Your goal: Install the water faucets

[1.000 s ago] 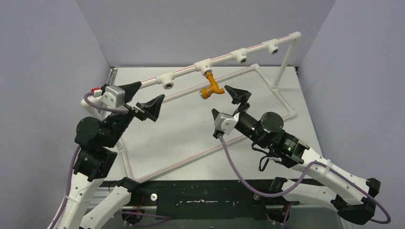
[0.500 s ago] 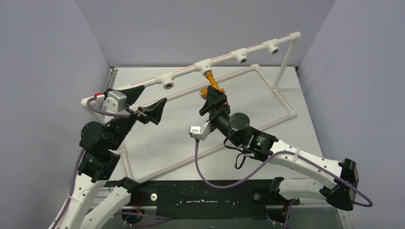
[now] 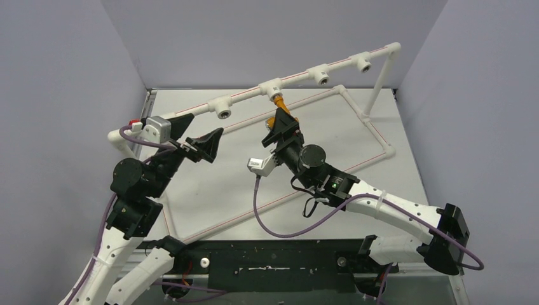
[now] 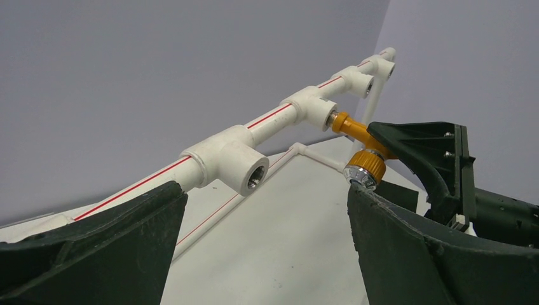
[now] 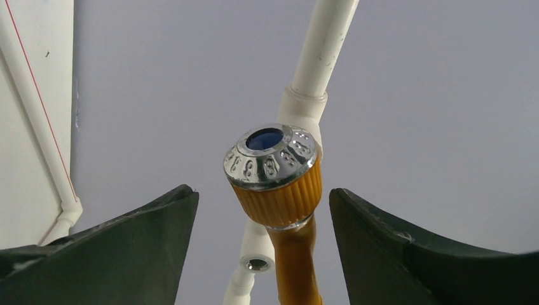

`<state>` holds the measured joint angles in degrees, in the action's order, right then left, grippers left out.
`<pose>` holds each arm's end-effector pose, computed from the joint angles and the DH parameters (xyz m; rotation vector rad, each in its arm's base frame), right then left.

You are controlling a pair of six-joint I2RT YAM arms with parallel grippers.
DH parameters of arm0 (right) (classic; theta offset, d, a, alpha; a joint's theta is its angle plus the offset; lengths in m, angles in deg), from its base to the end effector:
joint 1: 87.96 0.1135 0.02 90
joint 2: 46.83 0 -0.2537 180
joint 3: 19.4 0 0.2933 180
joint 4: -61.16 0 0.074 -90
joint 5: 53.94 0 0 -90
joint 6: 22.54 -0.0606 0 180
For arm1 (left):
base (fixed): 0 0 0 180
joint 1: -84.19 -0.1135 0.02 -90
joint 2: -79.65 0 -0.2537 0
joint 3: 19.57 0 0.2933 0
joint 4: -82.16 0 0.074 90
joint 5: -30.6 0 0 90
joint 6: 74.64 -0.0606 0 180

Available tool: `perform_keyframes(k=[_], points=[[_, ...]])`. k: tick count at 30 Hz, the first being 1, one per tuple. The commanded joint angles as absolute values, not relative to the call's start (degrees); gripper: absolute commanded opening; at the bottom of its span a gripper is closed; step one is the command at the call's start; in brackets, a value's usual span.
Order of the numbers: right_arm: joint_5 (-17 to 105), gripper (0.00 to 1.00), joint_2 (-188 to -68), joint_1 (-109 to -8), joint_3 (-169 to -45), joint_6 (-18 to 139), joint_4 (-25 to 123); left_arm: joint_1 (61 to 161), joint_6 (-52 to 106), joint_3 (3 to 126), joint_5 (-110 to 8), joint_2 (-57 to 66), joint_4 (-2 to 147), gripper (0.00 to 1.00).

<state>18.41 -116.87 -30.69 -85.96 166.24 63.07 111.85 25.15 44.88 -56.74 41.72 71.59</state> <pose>0.2089 0.2911 0.3305 -1.5512 0.5820 -0.8027 0.1862 -0.1008 0.4374 0.2442 1.2926 -0.5886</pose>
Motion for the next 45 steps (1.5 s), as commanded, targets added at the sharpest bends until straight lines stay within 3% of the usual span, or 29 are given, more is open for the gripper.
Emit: perform_keyframes(k=[1,6,11,27,33,45], points=[[15.44,0.73,-117.85,-31.11,-88.76,166.60,69.30,112.47,25.65,46.47,-58.43,42.24,72.79,0.97],[13.21,0.45,-119.18,-31.18,-88.76,166.03,73.22,112.75,25.65,46.71,-58.18,42.32,72.72,0.97],[12.33,0.00,-119.30,-30.94,-88.50,159.90,77.66,112.76,25.56,46.72,-58.52,42.67,72.59,0.97],[7.93,0.00,-117.41,-30.59,-86.42,104.17,94.51,112.76,25.65,46.74,-58.60,42.50,72.34,0.97],[1.69,0.00,-117.83,-32.92,-89.09,80.27,89.99,112.76,25.56,46.91,-58.61,42.77,72.23,0.97],[2.72,0.00,-117.63,-39.80,-87.74,36.79,80.96,112.76,25.47,46.87,-58.96,42.76,72.19,0.97]])
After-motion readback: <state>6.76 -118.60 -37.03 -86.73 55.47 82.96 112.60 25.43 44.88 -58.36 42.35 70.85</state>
